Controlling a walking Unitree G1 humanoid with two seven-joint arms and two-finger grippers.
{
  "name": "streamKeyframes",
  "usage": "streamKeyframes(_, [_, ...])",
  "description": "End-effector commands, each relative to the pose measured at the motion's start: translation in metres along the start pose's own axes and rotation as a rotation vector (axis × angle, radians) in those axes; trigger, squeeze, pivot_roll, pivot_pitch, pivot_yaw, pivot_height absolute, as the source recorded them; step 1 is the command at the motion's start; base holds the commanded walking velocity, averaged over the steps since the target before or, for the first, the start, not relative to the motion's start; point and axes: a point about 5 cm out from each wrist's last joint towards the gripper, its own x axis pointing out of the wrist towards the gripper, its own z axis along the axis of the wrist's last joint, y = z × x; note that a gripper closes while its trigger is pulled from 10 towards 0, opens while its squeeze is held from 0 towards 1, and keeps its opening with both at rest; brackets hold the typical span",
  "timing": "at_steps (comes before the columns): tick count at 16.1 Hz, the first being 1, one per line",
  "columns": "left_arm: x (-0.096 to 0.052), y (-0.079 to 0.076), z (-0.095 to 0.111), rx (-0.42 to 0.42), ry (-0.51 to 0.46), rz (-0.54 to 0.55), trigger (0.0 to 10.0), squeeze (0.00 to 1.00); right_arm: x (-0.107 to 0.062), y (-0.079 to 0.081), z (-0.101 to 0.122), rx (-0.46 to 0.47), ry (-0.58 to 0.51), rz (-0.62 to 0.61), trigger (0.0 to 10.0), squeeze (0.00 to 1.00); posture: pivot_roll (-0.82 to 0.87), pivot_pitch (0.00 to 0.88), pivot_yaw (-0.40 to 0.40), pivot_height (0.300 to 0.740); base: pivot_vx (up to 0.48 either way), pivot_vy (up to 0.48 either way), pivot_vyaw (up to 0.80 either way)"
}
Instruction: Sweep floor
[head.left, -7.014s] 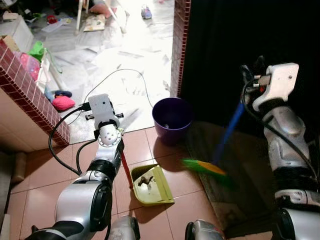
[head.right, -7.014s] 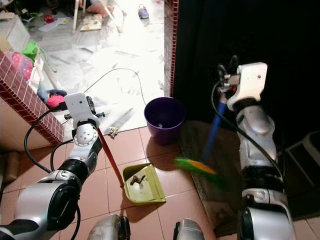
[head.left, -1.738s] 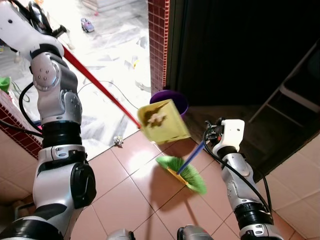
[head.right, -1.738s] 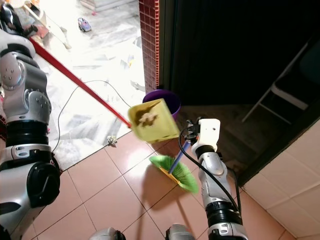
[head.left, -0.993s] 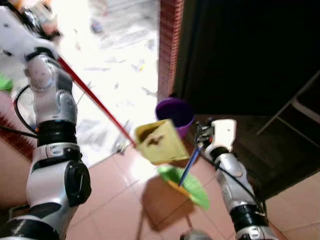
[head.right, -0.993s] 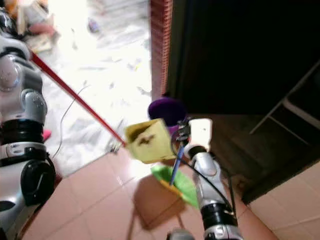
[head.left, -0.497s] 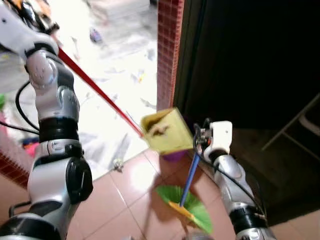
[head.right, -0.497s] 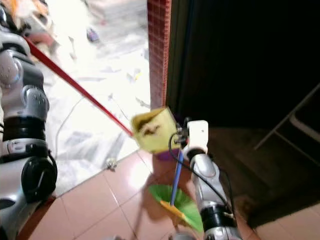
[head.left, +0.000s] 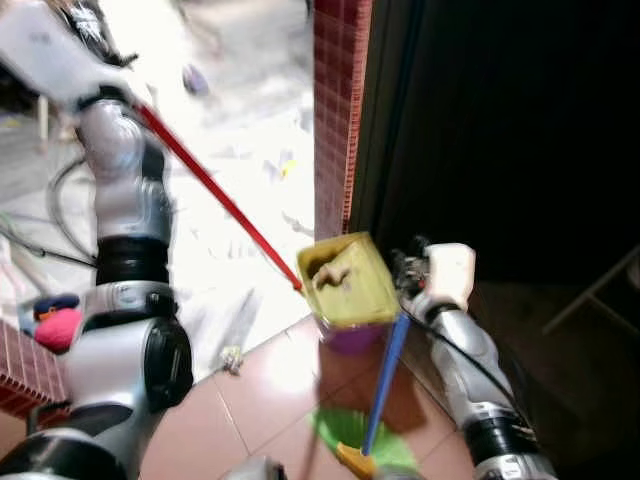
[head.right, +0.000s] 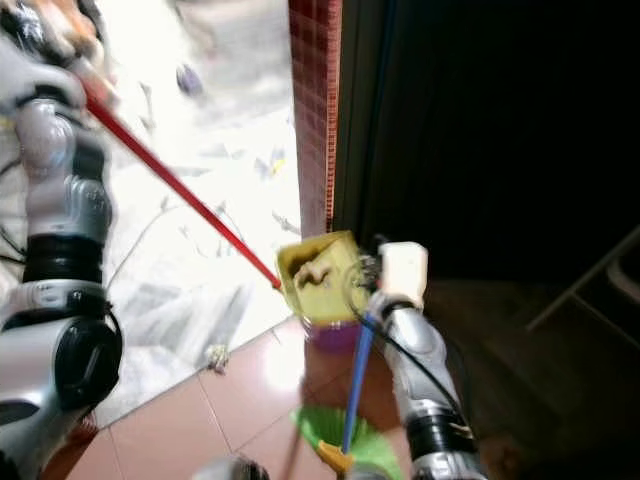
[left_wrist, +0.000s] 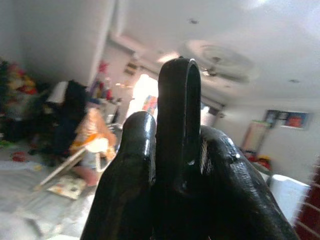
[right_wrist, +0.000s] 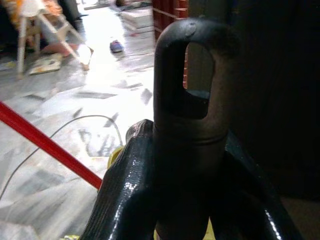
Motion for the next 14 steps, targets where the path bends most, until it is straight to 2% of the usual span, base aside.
streamKeyframes(1, [0.004, -0.011, 0.025, 0.003, -0.133, -0.037, 10.0, 0.0, -0.01, -0.007, -0.025, 0.003, 0.116, -0.02, 10.0, 0.0, -0.15, 0.0, 0.077, 0.74, 0.0, 0.0, 0.0])
streamKeyframes(3, [0.003, -0.014, 0.03, 0.053, -0.178, -0.048, 10.0, 0.0, -0.01, -0.006, -0.025, 0.001, 0.116, -0.019, 10.0, 0.0, -0.15, 0.0, 0.075, 0.74, 0.0, 0.0, 0.0])
streamKeyframes(5, [0.002, -0.016, 0.032, 0.062, -0.192, -0.051, 10.0, 0.0, -0.01, -0.007, -0.025, 0.001, 0.116, -0.019, 10.0, 0.0, -0.15, 0.0, 0.075, 0.74, 0.0, 0.0, 0.0])
streamKeyframes(7, [-0.002, -0.034, 0.037, 0.099, -0.251, -0.096, 10.0, 0.0, -0.01, -0.006, -0.024, -0.002, 0.114, -0.021, 10.0, 0.0, -0.16, 0.0, 0.081, 0.74, 0.0, 0.0, 0.0])
streamKeyframes(9, [-0.005, -0.04, 0.035, 0.096, -0.247, -0.107, 10.0, 0.0, -0.011, -0.006, -0.024, -0.002, 0.113, -0.024, 10.0, 0.0, -0.16, 0.0, 0.083, 0.74, 0.0, 0.0, 0.0])
streamKeyframes(11, [-0.013, -0.054, 0.033, 0.114, -0.269, -0.153, 10.0, 0.0, -0.012, -0.007, -0.024, 0.001, 0.109, -0.033, 10.0, 0.0, -0.16, 0.0, 0.092, 0.74, 0.0, 0.0, 0.0])
streamKeyframes(14, [-0.022, -0.067, 0.029, 0.102, -0.267, -0.183, 10.0, 0.0, -0.012, -0.007, -0.023, 0.003, 0.104, -0.04, 10.0, 0.0, -0.17, 0.0, 0.097, 0.74, 0.0, 0.0, 0.0])
